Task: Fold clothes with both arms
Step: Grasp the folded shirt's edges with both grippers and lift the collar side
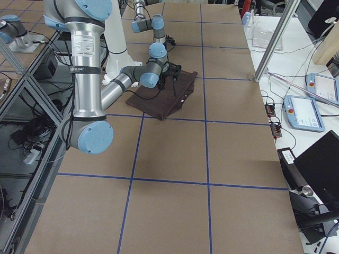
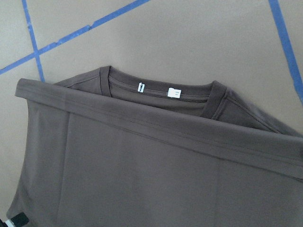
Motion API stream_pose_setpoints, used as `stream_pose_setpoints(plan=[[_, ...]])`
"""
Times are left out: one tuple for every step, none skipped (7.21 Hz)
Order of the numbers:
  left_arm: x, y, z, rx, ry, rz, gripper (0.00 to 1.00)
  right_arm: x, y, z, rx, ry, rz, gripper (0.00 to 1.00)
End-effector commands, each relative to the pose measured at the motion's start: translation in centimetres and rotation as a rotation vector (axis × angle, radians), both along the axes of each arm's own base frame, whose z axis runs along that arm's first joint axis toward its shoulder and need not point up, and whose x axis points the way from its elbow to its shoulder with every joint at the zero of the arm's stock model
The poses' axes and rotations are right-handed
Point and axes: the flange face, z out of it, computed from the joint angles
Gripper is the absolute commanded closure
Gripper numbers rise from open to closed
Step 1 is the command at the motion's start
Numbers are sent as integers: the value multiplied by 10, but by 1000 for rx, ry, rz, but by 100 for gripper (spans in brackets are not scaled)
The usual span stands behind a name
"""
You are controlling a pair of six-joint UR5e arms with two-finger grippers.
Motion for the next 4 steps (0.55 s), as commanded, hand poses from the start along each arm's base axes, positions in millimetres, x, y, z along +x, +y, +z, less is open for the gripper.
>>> stream_pose_setpoints(plan=[[-1,-8,4,11,-13,-32,28,4,-7,3,0,7,15,0],[0,-10,7,11,-20,-36,33,5,-8,3,0,7,18,0],[0,-11,7,9,-21,-39,48,5,-8,4,-1,8,18,0],[-1,-13,8,13,-24,-46,75,4,-9,5,-3,11,18,0]])
